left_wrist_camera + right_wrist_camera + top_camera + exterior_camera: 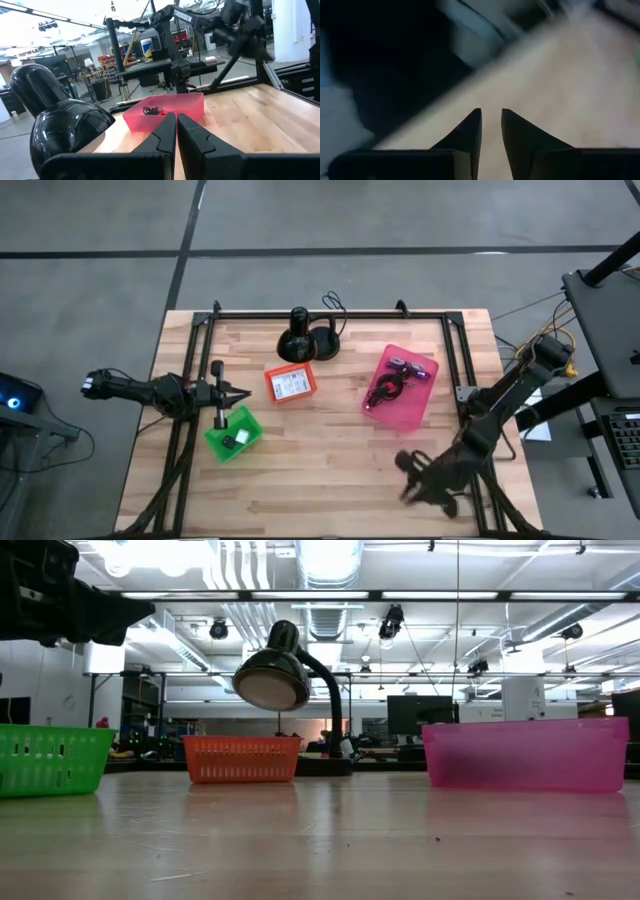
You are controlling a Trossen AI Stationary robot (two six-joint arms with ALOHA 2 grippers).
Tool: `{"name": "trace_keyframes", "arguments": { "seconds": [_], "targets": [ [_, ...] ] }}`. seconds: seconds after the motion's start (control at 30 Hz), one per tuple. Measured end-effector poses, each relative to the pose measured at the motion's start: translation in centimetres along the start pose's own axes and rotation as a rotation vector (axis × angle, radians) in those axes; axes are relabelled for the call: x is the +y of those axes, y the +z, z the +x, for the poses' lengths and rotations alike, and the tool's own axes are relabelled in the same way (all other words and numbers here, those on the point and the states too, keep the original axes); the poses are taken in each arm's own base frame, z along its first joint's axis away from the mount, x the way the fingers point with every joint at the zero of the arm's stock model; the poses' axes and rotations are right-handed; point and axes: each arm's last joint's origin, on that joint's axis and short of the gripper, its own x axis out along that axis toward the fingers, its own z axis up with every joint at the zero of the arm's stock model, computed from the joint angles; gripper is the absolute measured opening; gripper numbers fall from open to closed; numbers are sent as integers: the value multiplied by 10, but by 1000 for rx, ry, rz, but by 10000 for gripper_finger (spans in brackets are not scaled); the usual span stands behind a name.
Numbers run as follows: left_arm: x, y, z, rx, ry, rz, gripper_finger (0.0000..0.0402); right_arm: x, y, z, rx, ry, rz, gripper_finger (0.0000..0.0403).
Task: Pick and place items into bin
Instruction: Return to Home Position
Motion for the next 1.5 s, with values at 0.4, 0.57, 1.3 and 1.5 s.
{"name": "trace_keyframes", "arguments": {
  "seconds": [0.4,0.57,1.3,1.5],
  "targets": [
    [-1,-1,1,13,-4,2,1,-86,-49,-46,-391,-377,-164,42],
    [-1,-2,1,15,-4,3,1,-119,-85,-76,-389,-654,-23,38],
    [0,-3,0,24,11,-80,1,-75,-147,-133,-533,-758,107,38],
    [-2,-6,0,50,-33,-167,1,-77,-158,-120,-532,-735,168,27]
  ]
}}
